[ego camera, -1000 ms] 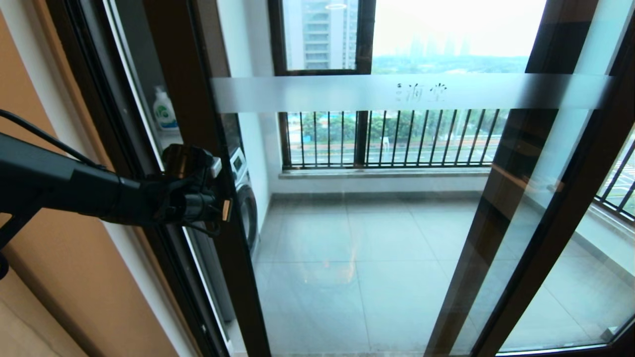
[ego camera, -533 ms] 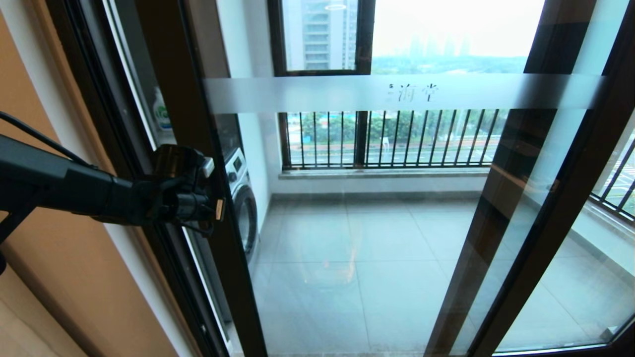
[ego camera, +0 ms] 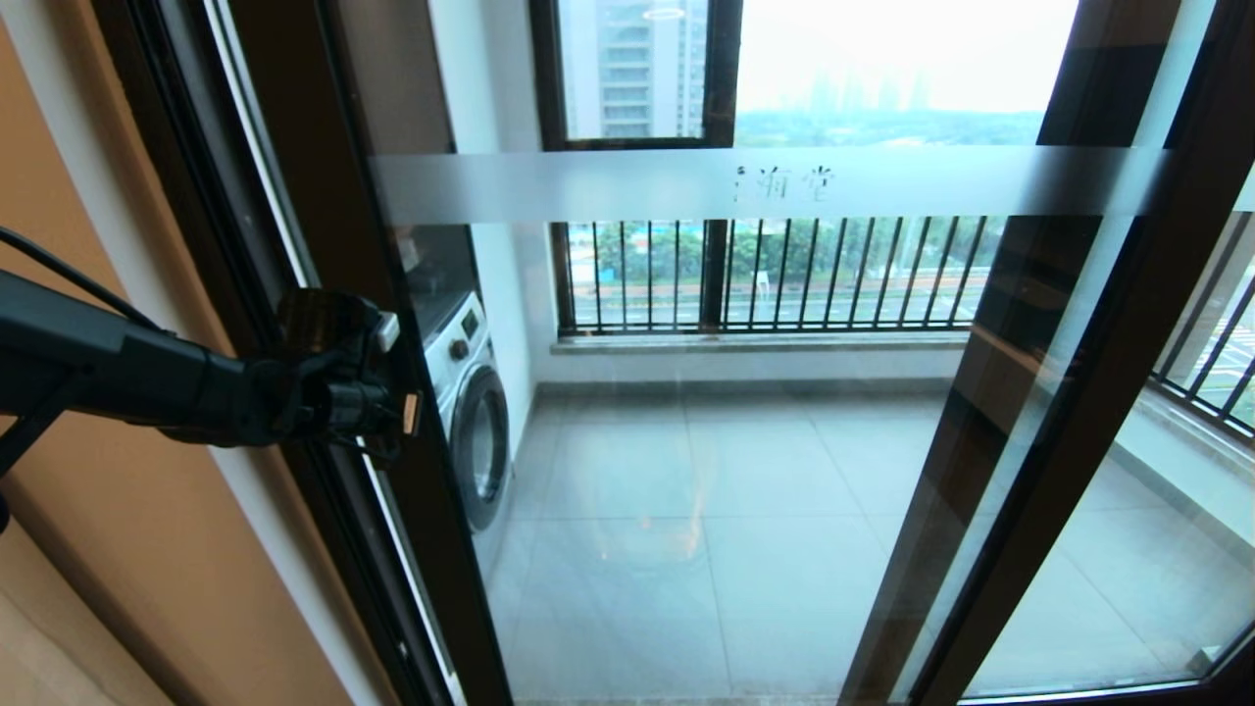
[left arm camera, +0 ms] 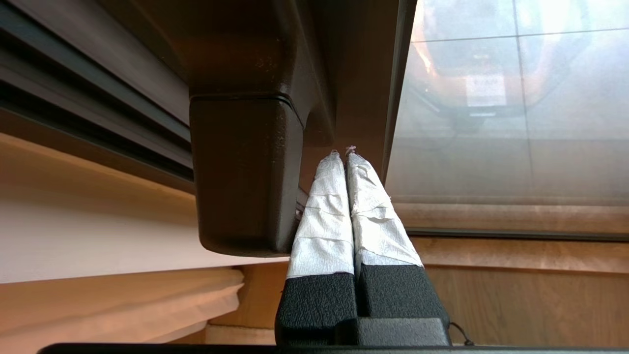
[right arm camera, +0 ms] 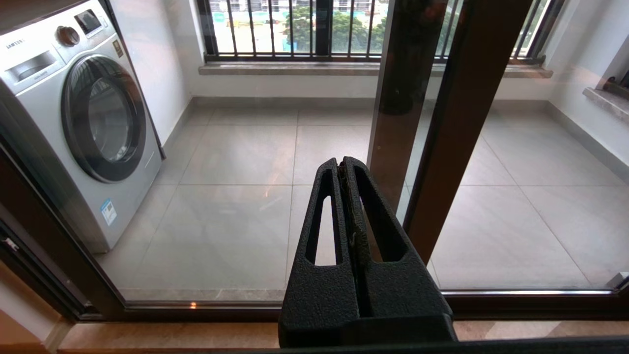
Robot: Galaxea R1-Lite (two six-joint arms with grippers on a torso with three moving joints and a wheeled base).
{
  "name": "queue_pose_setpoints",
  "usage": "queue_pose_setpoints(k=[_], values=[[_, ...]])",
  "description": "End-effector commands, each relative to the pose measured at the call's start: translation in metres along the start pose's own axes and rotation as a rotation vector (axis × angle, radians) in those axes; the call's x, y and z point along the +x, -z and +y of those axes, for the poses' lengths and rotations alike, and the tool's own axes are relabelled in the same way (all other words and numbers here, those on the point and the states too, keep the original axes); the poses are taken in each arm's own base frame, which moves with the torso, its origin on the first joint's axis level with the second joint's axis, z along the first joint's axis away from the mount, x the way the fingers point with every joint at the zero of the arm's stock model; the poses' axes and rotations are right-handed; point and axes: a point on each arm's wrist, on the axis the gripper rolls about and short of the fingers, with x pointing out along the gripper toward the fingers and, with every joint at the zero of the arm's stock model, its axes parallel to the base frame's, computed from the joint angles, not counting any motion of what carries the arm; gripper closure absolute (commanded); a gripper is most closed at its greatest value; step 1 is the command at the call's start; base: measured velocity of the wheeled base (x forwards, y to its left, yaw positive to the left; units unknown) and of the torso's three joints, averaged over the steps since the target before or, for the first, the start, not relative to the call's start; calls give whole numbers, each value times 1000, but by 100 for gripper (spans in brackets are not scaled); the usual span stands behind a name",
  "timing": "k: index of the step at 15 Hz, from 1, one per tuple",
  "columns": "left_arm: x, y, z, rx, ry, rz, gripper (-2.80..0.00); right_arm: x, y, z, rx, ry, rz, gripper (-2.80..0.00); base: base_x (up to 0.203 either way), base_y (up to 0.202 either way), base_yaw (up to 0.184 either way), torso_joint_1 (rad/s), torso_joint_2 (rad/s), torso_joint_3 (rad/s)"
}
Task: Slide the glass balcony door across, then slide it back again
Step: Close the slid door
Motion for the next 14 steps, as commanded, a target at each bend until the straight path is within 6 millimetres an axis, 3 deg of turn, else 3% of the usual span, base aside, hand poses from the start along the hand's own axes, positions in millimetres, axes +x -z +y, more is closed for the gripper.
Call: queue_pose_setpoints(k=[1,14], values=[[3,1,8,-4,-7,5,0,0,0,0,-1,-1,2,0,0,0,0,0,0,0],[13,8,53,-14,-67,30,0,0,0,0,-1,-1,2,0,0,0,0,0,0,0]])
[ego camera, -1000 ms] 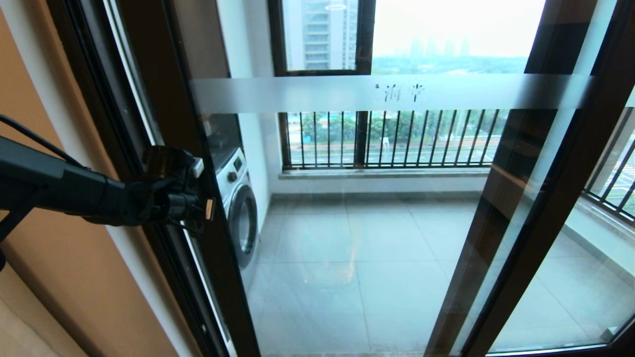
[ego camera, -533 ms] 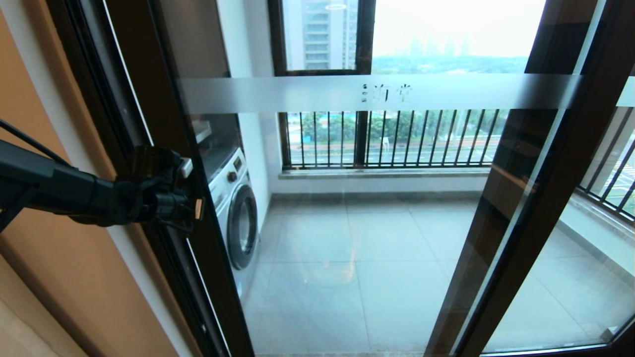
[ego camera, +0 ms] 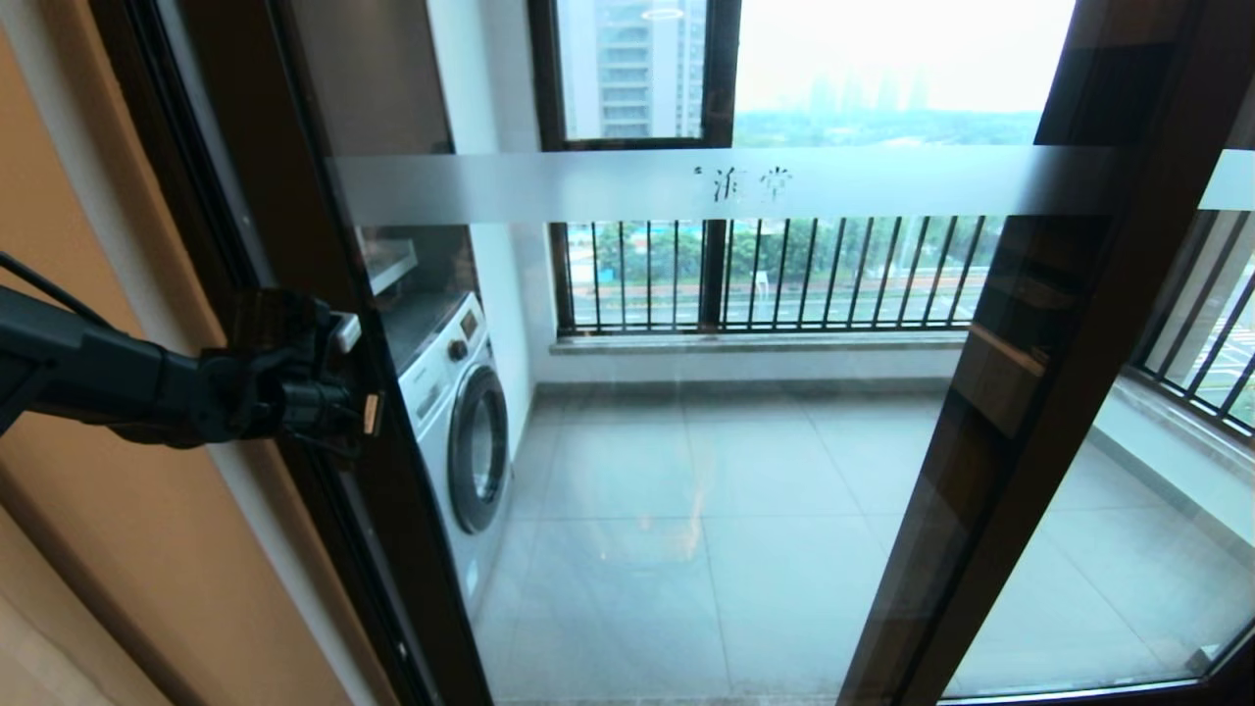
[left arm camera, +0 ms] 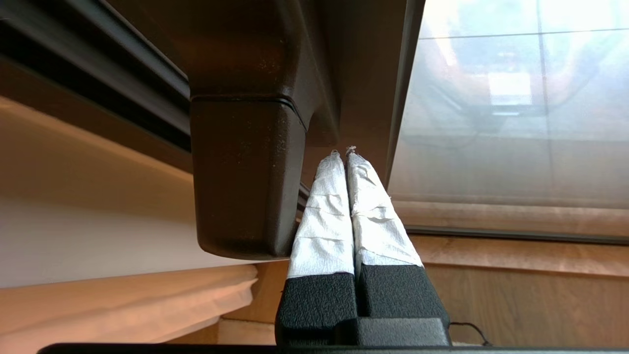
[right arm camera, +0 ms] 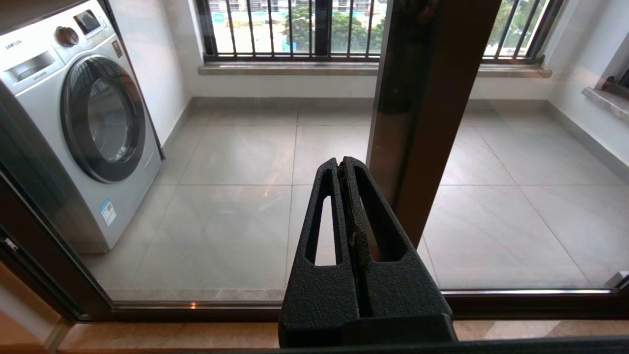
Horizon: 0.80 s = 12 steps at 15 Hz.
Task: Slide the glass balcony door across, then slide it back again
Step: Close the slid door
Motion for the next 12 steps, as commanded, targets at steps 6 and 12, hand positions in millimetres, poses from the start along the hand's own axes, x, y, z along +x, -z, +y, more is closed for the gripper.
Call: queue_pose_setpoints(k=[6,12], values=[[15,8,23,-16,-36,27,0,0,0,0,-1,0,2,0,0,0,0,0,0,0],[19,9,41,-19,-61,30,0,0,0,0,-1,0,1,0,0,0,0,0,0,0]])
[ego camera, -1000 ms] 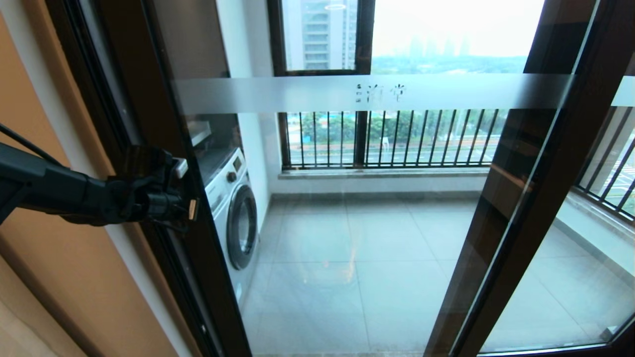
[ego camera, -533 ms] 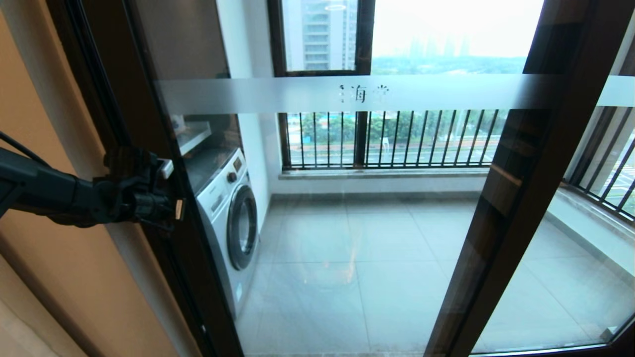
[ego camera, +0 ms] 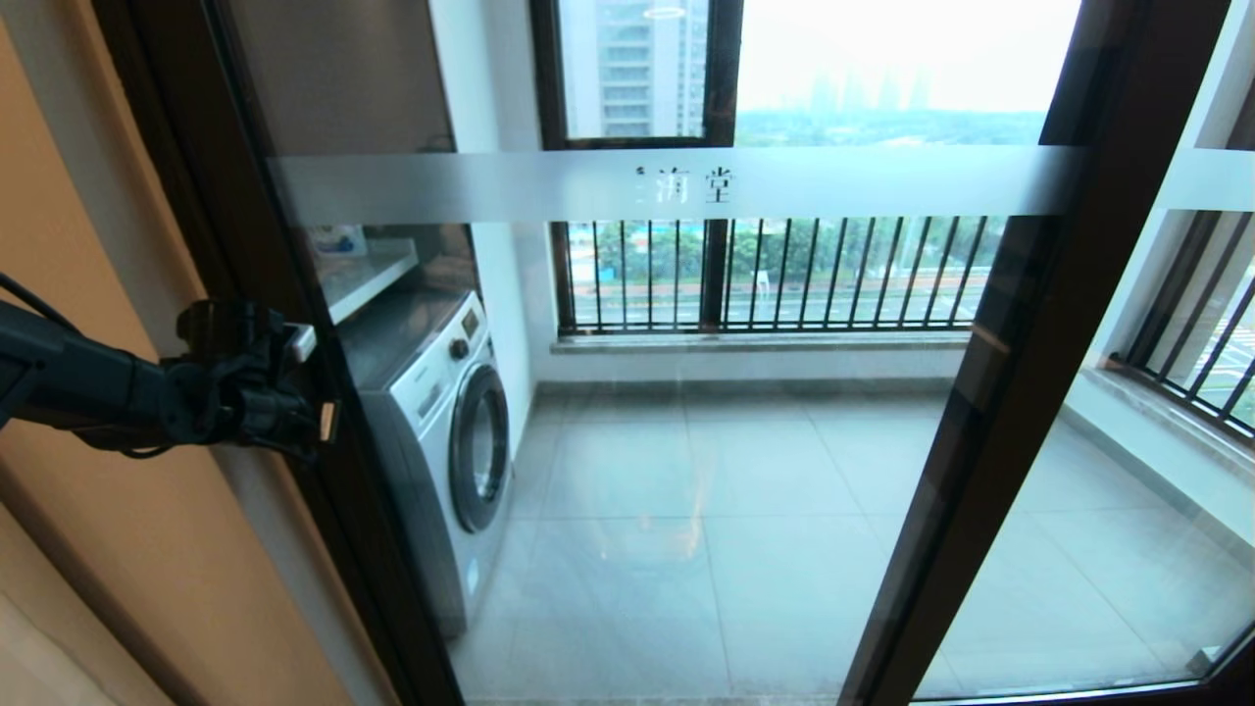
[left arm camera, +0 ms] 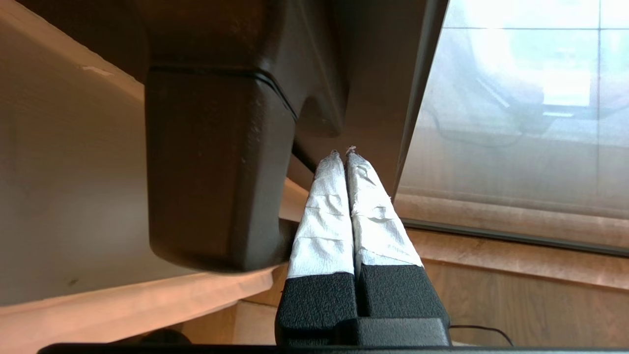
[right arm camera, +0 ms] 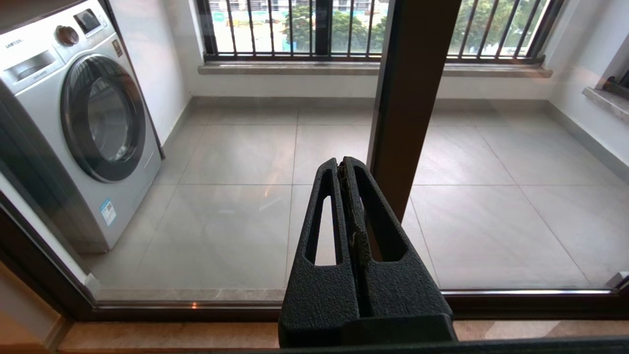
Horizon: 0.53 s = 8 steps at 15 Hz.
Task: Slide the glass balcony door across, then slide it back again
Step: Close the slid door
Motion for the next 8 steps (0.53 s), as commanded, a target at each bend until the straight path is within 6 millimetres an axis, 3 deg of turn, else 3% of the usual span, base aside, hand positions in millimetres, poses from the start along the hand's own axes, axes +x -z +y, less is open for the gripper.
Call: queue_pose_setpoints(k=[1,4,6,8], values=[[1,-1,6,-7,-12,-5,0,0,0,0,-1,-1,1,0,0,0,0,0,0,0],[-7,-5,8,-11,-3,-26,0,0,0,0,-1,-1,1,0,0,0,0,0,0,0],[-25,-12,9,-14,51,-66,0,0,0,0,-1,-1,1,0,0,0,0,0,0,0],[-36,-5,8,-13,104,-60,0,0,0,0,-1,-1,1,0,0,0,0,0,0,0]])
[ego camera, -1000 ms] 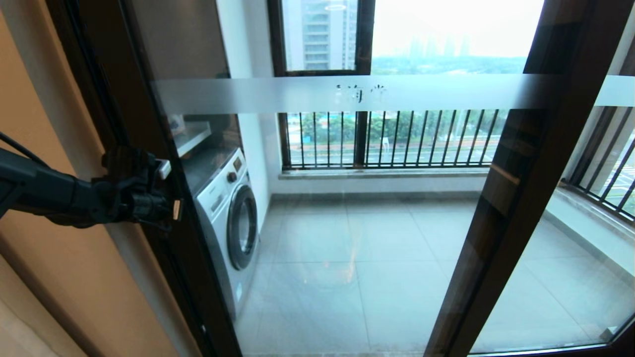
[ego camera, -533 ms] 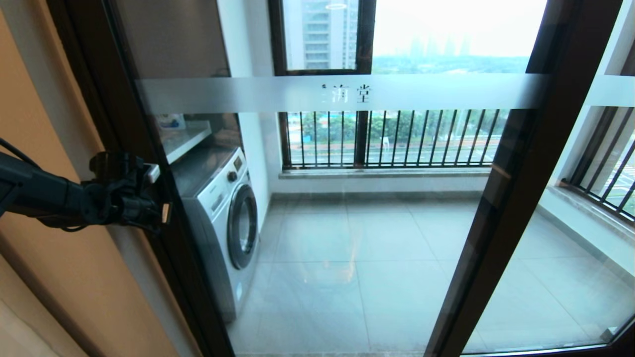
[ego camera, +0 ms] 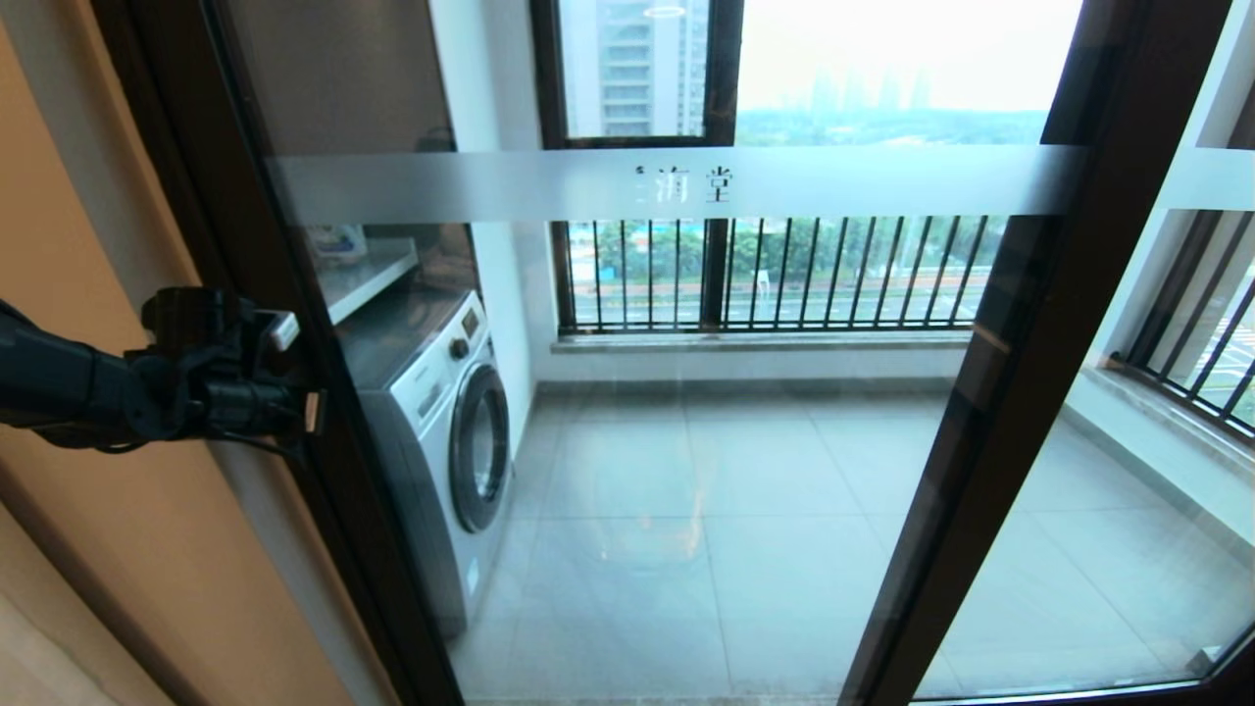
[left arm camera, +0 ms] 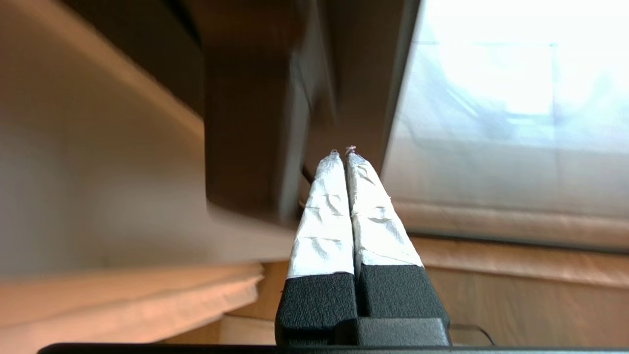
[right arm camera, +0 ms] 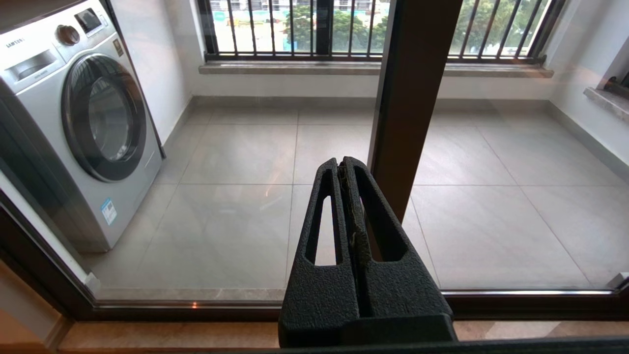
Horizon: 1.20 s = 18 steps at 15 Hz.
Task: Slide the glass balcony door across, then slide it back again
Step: Close the slid door, then open the slid door
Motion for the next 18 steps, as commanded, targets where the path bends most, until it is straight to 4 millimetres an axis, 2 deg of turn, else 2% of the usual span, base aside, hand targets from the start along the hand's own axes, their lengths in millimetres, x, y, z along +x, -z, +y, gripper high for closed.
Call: queue_pose_setpoints(k=[1,5,8,11,13,15,18], values=[[-21,1,-2,1,23,-10,0,0,0,0,-1,-1,2,0,0,0,0,0,0,0],[-48,6,-3,-13,75,-23,0,0,0,0,-1,-1,2,0,0,0,0,0,0,0],[-77,1,0,-45,97,-76,0,0,0,0,-1,0,2,0,0,0,0,0,0,0],[-99,13,29,-100,103,-91,0,0,0,0,-1,-1,2,0,0,0,0,0,0,0],[-114,30,52,-143,136,-94,0,0,0,0,-1,-1,2,0,0,0,0,0,0,0],[-114,56,69,-180,180,-49,0,0,0,0,1,-1,2,0,0,0,0,0,0,0],[-90,72,79,-185,170,-72,0,0,0,0,-1,-1,2,0,0,0,0,0,0,0]])
